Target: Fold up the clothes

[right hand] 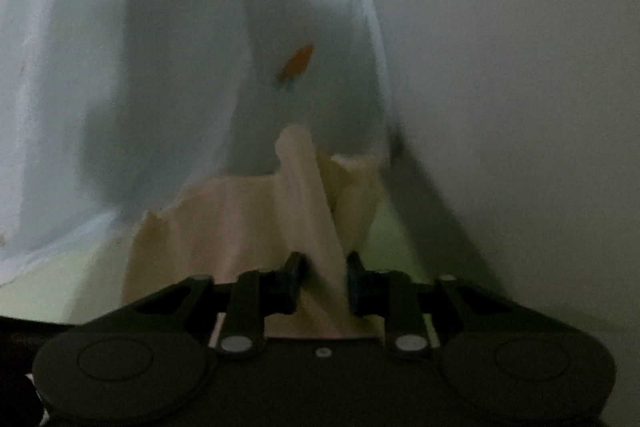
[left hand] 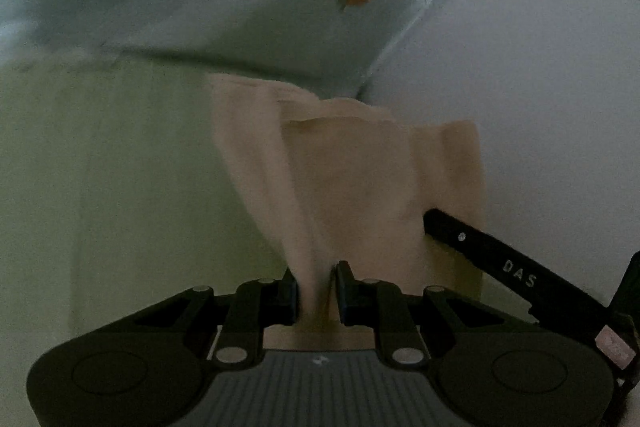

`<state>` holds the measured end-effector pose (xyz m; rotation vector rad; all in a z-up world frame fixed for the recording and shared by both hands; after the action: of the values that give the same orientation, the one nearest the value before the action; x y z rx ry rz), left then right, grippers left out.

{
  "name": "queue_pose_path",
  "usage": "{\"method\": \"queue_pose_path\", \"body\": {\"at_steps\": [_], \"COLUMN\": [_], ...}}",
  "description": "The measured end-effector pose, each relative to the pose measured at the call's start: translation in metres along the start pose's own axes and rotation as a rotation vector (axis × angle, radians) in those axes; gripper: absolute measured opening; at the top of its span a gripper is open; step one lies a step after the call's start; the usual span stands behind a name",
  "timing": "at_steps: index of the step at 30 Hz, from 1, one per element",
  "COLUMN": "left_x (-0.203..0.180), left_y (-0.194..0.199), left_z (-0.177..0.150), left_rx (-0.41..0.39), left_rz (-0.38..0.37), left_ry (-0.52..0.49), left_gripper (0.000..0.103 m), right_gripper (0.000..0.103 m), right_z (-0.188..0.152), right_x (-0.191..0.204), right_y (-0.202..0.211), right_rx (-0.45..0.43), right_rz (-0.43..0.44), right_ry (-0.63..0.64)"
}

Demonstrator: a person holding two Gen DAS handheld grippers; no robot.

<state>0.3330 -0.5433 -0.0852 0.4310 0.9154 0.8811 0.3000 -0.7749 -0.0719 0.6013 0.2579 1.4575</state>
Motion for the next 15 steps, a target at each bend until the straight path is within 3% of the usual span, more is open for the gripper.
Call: {"method": "queue_pose_path", "body": {"at_steps": [3, 5, 9, 13, 14, 15], "left_x": [-0.002, 0.01, 0.035, 0.053, 0.054, 0.052], "left_y": [-0.05, -0.072, -0.115, -0.114, -0.112, -0.11], "left_z": [0.043, 0.05, 0.061, 0.052, 0.051, 0.052], "left_rx": [-0.048, -0.04, -0.02, -0.037, -0.04, -0.041], "left_rz": [0.012, 0.048, 0.124, 0.1, 0.106, 0.121], "left_ry": [-0.035, -0.04, -0.046, -0.03, -0.032, -0.039], "left_gripper": [0.018, 0.018, 0.022, 0.025, 0.027, 0.037], "right_gripper": [0.022, 0.02, 0.017, 0.021, 0.023, 0.026], "right_z": [0.029, 0.034, 0.021, 0.001, 0.0, 0.001], "right_x": [-0.007, -0.009, -0.014, -0.007, -0.005, -0.004], "right_y": [-0.052, -0.087, -0.15, -0.165, -0.162, -0.162], "right_rx": [-0.059, -0.072, 0.011, 0.022, 0.022, 0.028], "right_rz": [-0.042, -0.07, -0.14, -0.188, -0.192, -0.203], "right_ry": [0.105, 0.169, 0.178, 0.217, 0.218, 0.211]}}
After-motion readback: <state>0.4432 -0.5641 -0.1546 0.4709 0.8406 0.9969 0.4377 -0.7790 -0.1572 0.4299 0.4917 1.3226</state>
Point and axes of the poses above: each gripper's, at about its wrist camera, not at the fingertips, and y roughly against the way its jaws point, x to its left, z to its top, the point moved 1 cm from there along -y, roughly the way its jaws point, and after that the axes turned 2 degrees about y, right-handed, at the moved point
